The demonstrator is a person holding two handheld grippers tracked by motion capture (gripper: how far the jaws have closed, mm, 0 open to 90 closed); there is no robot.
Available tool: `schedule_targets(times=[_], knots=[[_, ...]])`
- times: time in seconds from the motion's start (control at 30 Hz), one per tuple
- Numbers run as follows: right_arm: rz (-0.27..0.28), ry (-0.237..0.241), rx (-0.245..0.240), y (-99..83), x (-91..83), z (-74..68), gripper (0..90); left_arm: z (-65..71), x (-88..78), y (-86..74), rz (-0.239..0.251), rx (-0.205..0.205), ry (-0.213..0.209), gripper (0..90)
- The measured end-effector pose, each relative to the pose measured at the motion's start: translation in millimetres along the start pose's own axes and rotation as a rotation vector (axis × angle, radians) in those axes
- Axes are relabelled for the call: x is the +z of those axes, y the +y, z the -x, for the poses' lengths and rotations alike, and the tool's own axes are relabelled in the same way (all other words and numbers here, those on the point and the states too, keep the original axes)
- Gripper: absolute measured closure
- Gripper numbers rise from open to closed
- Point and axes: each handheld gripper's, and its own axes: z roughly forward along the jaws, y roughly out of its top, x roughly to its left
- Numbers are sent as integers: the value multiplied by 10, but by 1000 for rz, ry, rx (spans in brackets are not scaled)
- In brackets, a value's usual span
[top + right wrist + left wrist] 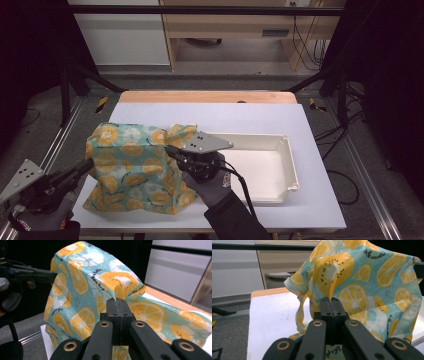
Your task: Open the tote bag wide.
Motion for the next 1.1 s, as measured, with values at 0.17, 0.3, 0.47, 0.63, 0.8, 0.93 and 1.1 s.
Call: schedule_targets(times=[0.17, 0.3, 0.47, 0.63, 0.8, 0.93, 1.1], knots=[[19, 32, -7, -46, -76, -72, 900, 12, -36, -3, 7, 0, 3, 900], [-3, 48, -5, -124, -69, -96, 900, 39, -46, -35, -2, 8, 7, 900], [-44, 57, 16, -273, -19, -72, 900, 76, -57, -111, -13, 13, 11, 900], [-73, 62, 24, -352, 54, -69, 900, 79, -44, -185, -32, 12, 13, 900], [-109, 60, 32, -448, 153, -66, 892, 55, -40, -248, -45, 1, 15, 900], [-133, 64, 40, -479, 169, -57, 851, 43, -29, -278, -52, -4, 16, 900], [-93, 73, 35, -395, 87, -52, 776, 35, -23, -287, -55, -4, 18, 900]])
